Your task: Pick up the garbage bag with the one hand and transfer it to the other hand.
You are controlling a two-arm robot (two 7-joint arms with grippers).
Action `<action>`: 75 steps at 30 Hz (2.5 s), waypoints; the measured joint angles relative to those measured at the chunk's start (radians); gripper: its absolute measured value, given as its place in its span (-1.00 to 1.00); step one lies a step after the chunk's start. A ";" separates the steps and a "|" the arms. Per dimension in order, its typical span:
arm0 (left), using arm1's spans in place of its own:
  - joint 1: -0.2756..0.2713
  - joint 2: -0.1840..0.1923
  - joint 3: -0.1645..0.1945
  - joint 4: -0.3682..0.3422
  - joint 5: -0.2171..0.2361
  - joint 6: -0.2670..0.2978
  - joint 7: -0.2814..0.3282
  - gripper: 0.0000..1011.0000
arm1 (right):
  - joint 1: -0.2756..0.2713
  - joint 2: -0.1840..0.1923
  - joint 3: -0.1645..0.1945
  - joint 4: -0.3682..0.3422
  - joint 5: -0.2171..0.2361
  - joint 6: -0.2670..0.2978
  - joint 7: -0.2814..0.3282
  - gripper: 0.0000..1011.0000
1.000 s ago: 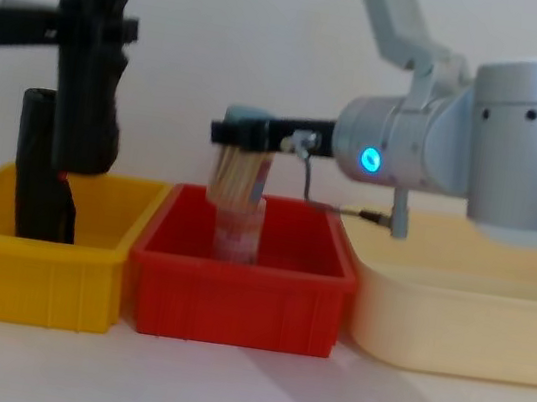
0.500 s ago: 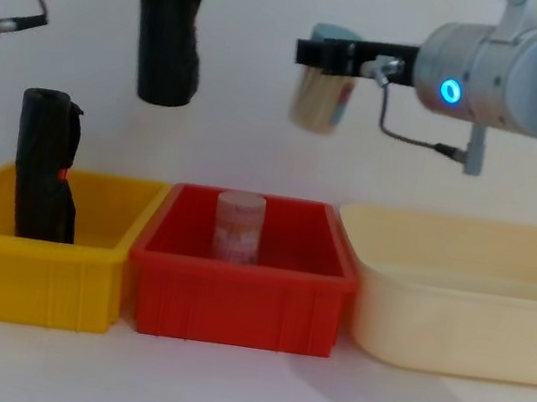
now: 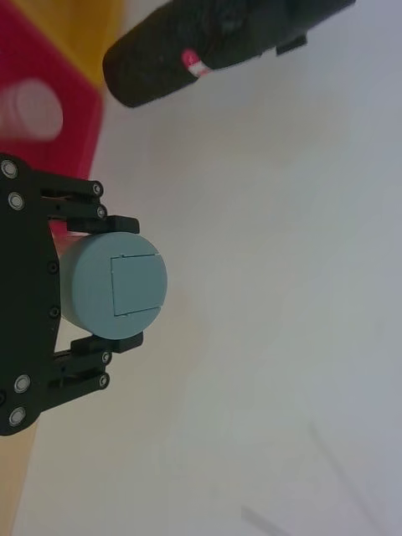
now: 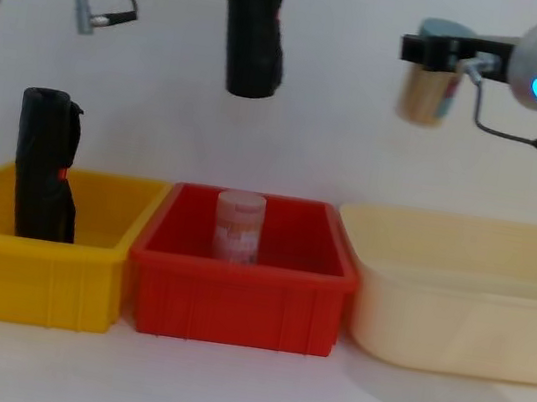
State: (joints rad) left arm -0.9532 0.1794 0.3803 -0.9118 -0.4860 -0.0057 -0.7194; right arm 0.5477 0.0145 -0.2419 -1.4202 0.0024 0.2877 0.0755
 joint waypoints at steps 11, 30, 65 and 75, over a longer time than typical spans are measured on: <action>-0.220 -0.123 0.049 0.428 -0.056 -0.153 -0.197 -0.12 | -0.026 0.033 0.059 -0.011 -0.049 0.015 -0.086 0.32; -0.357 -0.198 0.082 0.693 -0.092 -0.247 -0.313 -0.12 | -0.038 0.089 0.112 0.092 -0.119 0.088 -0.144 0.46; -0.391 -0.217 0.091 0.759 -0.101 -0.270 -0.342 -0.12 | -0.101 0.130 0.135 -0.024 -0.046 0.072 0.039 0.98; -0.392 -0.218 0.091 0.762 -0.102 -0.271 -0.343 -0.12 | -0.122 0.145 0.136 -0.093 0.031 0.062 0.157 0.98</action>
State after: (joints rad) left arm -1.3451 -0.0382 0.4712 -0.1502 -0.5876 -0.2769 -1.0623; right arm 0.4257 0.1596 -0.1059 -1.5130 0.0333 0.3500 0.2325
